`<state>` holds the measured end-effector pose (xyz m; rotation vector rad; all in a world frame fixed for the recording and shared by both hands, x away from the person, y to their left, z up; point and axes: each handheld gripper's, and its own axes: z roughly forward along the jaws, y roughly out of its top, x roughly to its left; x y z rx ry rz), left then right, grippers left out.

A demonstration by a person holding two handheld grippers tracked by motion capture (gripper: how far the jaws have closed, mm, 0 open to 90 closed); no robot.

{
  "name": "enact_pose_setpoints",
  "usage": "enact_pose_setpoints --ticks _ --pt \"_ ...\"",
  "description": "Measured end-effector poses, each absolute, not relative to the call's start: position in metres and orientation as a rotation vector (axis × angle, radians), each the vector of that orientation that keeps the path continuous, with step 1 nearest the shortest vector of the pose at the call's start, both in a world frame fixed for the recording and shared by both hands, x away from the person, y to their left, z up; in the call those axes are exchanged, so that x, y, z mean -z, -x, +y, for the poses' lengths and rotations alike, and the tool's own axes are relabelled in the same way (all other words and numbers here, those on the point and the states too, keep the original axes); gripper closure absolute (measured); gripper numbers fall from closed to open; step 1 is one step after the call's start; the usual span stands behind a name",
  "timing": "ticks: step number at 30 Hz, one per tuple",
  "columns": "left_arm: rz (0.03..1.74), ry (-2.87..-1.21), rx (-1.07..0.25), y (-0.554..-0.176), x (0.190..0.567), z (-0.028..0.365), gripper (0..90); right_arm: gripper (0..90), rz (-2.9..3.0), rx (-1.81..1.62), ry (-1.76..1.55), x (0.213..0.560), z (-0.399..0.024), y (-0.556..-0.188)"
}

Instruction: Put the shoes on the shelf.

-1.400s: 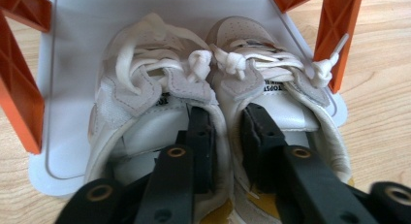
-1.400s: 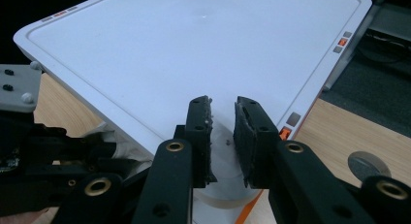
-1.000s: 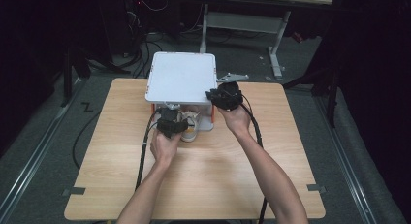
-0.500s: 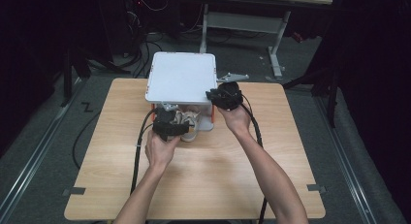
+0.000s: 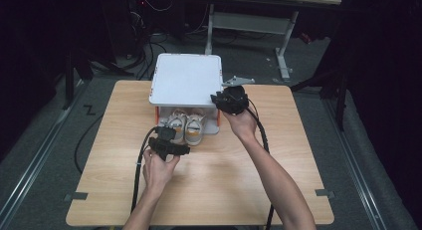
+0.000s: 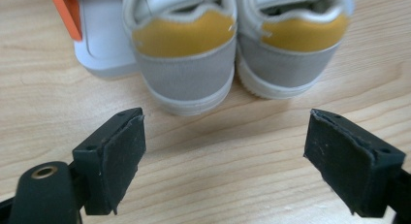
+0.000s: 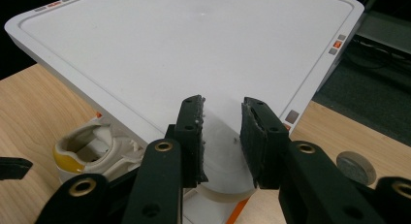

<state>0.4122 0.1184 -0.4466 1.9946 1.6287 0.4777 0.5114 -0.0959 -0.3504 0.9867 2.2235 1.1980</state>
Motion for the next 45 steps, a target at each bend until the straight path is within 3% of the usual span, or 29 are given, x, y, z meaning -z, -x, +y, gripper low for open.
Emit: enact_pose_setpoints --ticks 29,45 --pt "1.688 -1.869 -0.434 -0.446 0.455 0.094 20.0 69.4 2.214 -1.164 -0.963 0.35 -0.093 -0.509" --pt "1.657 -1.773 -0.53 -0.47 0.464 0.086 24.6 69.5 2.214 -1.174 -0.967 0.35 -0.094 -0.51"
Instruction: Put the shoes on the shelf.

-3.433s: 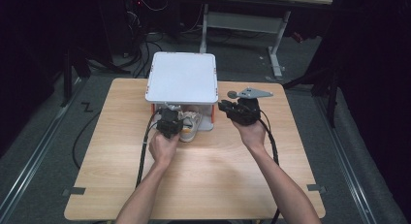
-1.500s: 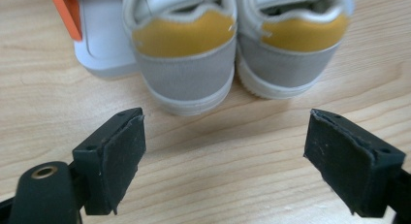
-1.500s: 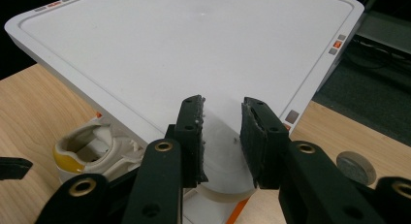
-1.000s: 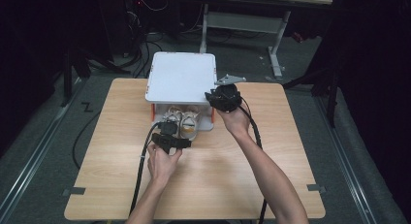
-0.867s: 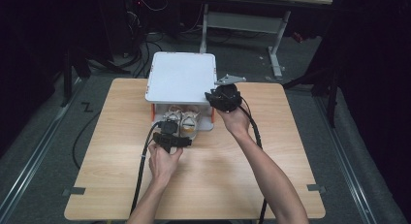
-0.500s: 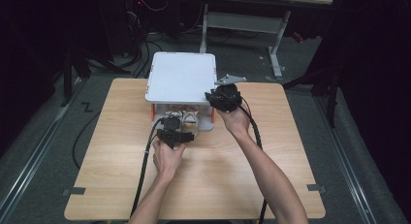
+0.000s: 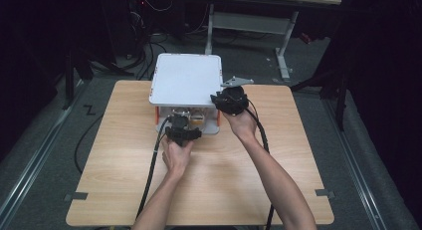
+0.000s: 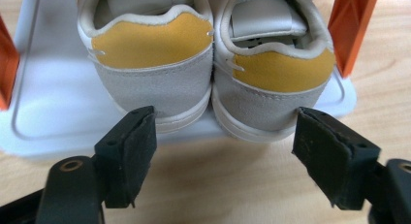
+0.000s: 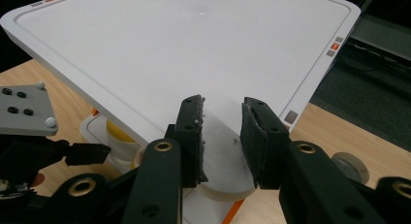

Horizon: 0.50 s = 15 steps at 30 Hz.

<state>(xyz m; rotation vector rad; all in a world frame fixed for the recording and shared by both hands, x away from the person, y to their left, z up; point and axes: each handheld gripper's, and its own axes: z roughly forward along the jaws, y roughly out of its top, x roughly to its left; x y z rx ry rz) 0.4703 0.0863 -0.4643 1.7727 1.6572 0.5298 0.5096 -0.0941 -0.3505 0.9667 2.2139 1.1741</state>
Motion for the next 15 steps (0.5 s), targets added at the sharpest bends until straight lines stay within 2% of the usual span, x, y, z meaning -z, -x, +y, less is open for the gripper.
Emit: enact_pose_setpoints --ticks 7,15 --pt "1.658 -1.709 -0.557 -0.48 0.47 0.082 26.5 69.5 2.212 -1.178 -0.968 0.351 -0.094 -0.51" --pt "1.652 -1.73 -0.607 -0.483 0.47 0.077 27.1 69.0 2.211 -1.193 -0.982 0.351 -0.095 -0.51"
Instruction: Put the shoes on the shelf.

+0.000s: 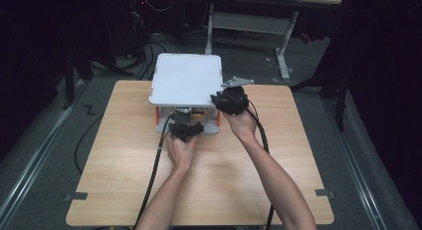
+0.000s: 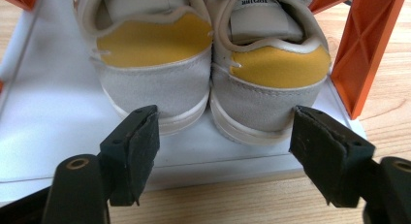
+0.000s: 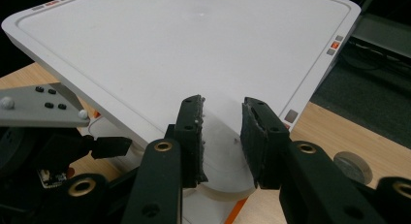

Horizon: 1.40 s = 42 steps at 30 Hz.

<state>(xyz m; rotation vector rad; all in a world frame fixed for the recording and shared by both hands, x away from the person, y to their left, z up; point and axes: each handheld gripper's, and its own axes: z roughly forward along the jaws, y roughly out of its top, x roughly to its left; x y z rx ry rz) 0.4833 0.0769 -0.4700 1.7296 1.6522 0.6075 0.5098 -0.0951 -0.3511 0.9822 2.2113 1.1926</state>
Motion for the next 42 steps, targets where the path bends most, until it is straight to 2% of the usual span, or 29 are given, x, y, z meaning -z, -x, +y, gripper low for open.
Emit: enact_pose_setpoints --ticks 6,22,42 --pt "1.602 -1.758 -0.586 -0.467 0.47 0.086 27.3 60.6 2.213 -1.239 -1.002 0.349 -0.102 -0.505" --pt "1.366 -1.715 -0.526 -0.424 0.439 0.117 32.6 57.0 2.163 -1.328 -1.034 0.355 -0.147 -0.474" --pt "1.221 -1.669 -0.505 -0.386 0.41 0.139 34.3 53.5 2.134 -1.38 -1.086 0.365 -0.198 -0.429"
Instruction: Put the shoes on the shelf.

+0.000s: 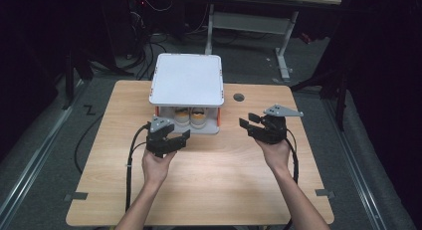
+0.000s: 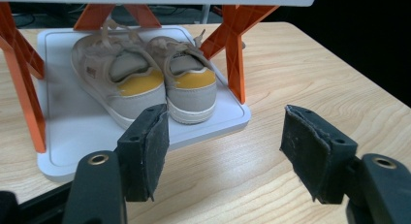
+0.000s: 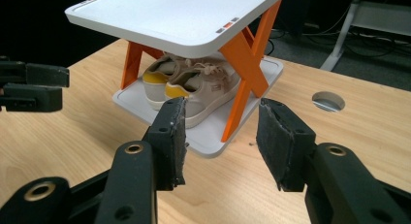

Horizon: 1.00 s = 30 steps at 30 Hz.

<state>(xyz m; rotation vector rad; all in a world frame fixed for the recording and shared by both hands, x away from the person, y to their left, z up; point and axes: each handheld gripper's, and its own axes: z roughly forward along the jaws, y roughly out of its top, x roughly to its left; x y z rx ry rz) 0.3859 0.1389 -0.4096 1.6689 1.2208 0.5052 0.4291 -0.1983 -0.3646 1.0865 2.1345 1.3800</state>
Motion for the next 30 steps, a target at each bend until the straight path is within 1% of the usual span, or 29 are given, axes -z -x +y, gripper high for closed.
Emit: enact_pose_setpoints --ticks 13,20,30 --pt "1.231 -1.645 -0.514 -0.375 0.414 0.158 31.8 54.8 2.113 -1.41 -1.139 0.381 -0.227 -0.407" --pt "1.234 -1.633 -0.488 -0.367 0.418 0.163 32.4 54.7 2.111 -1.431 -1.164 0.392 -0.238 -0.397" --pt "1.24 -1.661 -0.448 -0.359 0.435 0.175 28.2 56.1 2.111 -1.419 -1.244 0.417 -0.258 -0.388"
